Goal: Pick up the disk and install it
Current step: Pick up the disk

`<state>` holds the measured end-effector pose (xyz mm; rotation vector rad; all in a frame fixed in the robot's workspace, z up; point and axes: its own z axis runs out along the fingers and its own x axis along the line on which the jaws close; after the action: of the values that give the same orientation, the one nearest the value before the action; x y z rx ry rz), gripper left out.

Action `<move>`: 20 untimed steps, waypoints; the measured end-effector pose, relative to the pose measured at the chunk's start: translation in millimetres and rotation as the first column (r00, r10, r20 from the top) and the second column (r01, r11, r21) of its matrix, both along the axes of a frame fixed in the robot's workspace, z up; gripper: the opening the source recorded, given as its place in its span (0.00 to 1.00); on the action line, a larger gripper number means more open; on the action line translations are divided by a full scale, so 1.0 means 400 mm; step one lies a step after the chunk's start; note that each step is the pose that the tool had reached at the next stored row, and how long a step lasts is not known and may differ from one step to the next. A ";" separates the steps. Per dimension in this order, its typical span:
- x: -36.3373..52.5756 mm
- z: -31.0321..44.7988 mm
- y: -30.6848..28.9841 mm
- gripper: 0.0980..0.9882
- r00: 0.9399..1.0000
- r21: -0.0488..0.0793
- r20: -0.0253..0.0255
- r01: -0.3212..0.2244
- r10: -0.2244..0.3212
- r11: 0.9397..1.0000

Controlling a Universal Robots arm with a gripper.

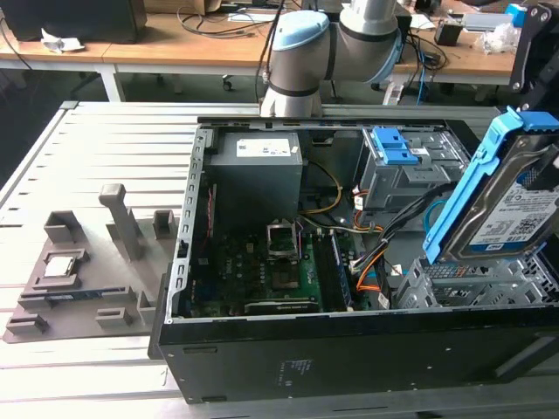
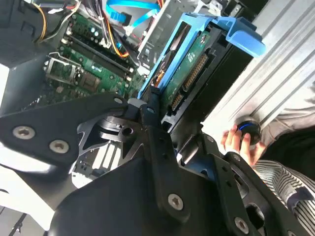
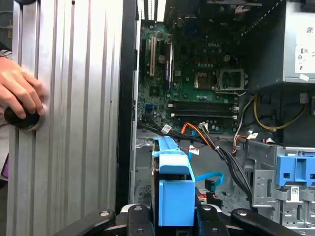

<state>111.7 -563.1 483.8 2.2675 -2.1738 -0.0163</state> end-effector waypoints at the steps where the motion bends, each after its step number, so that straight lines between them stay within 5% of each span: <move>1: 0.006 -0.007 0.003 0.30 1.000 -0.001 0.000 0.000 0.000 1.000; 9: 0.040 -0.034 0.051 0.30 1.000 -0.011 0.000 0.000 0.000 1.000; 14: 0.050 -0.059 0.053 0.30 0.999 -0.014 0.000 0.040 -0.040 0.999; 20: 0.053 -0.067 0.053 0.30 0.999 -0.019 0.000 0.048 -0.048 0.999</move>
<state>132.8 -541.9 457.2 2.2049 -2.2179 0.0036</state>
